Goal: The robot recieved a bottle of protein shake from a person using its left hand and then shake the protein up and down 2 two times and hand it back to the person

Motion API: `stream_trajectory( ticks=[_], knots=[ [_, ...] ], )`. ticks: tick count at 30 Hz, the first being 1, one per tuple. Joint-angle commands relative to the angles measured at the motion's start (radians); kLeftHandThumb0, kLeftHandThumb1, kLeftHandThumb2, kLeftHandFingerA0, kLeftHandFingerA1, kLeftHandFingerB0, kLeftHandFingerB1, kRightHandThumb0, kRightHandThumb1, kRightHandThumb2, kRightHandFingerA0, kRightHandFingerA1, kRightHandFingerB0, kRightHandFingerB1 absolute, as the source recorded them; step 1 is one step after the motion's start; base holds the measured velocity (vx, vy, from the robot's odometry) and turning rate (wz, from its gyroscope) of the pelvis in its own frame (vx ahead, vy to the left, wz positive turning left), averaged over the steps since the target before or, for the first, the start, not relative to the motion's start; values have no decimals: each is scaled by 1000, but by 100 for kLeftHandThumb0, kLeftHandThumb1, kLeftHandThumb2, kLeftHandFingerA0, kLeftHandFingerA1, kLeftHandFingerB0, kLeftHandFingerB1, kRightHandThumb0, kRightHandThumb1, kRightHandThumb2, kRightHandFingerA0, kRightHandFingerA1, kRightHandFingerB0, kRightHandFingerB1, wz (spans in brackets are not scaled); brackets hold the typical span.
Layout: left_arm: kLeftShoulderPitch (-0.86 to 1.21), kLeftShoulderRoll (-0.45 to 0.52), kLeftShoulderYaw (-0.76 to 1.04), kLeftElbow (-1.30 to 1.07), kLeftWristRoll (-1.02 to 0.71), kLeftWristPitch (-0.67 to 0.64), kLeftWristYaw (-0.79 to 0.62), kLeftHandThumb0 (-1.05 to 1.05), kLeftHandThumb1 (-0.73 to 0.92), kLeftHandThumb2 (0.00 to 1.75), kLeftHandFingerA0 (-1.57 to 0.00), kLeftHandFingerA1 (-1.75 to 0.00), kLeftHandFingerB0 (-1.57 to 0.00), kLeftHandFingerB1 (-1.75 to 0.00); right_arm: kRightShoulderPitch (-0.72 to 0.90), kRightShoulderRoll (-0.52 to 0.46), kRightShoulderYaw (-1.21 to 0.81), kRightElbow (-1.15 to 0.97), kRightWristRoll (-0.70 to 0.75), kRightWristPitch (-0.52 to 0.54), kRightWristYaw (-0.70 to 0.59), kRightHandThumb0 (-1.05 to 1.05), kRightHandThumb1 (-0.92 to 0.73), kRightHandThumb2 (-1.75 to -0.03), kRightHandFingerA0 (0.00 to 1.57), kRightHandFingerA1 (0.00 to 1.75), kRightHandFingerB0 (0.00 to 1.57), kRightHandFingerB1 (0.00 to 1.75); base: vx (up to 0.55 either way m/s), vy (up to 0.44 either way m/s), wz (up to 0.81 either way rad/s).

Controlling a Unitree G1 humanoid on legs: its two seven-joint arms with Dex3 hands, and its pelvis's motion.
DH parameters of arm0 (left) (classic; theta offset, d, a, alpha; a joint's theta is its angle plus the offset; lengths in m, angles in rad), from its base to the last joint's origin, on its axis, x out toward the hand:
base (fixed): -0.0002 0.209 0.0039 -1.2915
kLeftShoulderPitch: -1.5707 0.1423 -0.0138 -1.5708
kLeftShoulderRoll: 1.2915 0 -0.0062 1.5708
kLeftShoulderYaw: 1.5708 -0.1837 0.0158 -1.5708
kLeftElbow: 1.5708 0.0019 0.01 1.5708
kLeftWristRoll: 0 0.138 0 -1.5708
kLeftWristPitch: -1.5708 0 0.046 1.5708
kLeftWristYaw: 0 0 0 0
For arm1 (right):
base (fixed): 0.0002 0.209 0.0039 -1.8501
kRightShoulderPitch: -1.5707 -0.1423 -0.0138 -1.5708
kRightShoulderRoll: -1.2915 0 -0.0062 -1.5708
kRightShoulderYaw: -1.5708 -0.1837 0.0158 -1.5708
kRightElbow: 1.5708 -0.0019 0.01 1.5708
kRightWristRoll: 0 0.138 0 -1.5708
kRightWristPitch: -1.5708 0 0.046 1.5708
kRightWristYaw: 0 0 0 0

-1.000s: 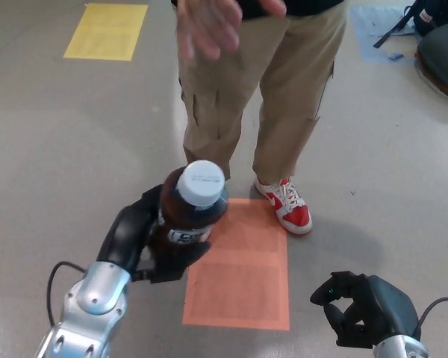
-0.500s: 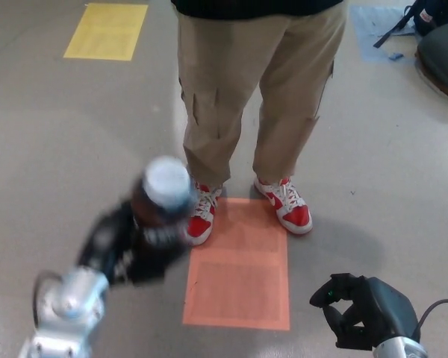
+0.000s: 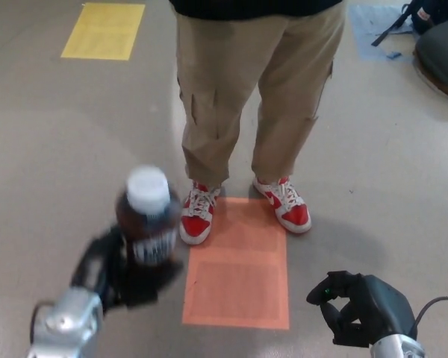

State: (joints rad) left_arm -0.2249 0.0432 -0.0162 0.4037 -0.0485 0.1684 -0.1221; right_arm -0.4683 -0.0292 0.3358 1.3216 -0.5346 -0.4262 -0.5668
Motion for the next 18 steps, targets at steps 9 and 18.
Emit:
stream_trajectory(
  ticks=[9,18],
  knots=[
    [-144,-1,67,-267,-89,196,-35,-19,84,65,-115,-77,-77,-80,-10,-8,-26,-4,26,9,20,-39,-62,-95,79,75,92,63,0,0,0],
    [-100,0,2,-142,-65,144,-38,-20,86,66,-115,-78,-77,-81,-30,-18,-10,-2,7,11,10,-36,-61,-102,87,77,92,62,0,0,0]
  ],
)
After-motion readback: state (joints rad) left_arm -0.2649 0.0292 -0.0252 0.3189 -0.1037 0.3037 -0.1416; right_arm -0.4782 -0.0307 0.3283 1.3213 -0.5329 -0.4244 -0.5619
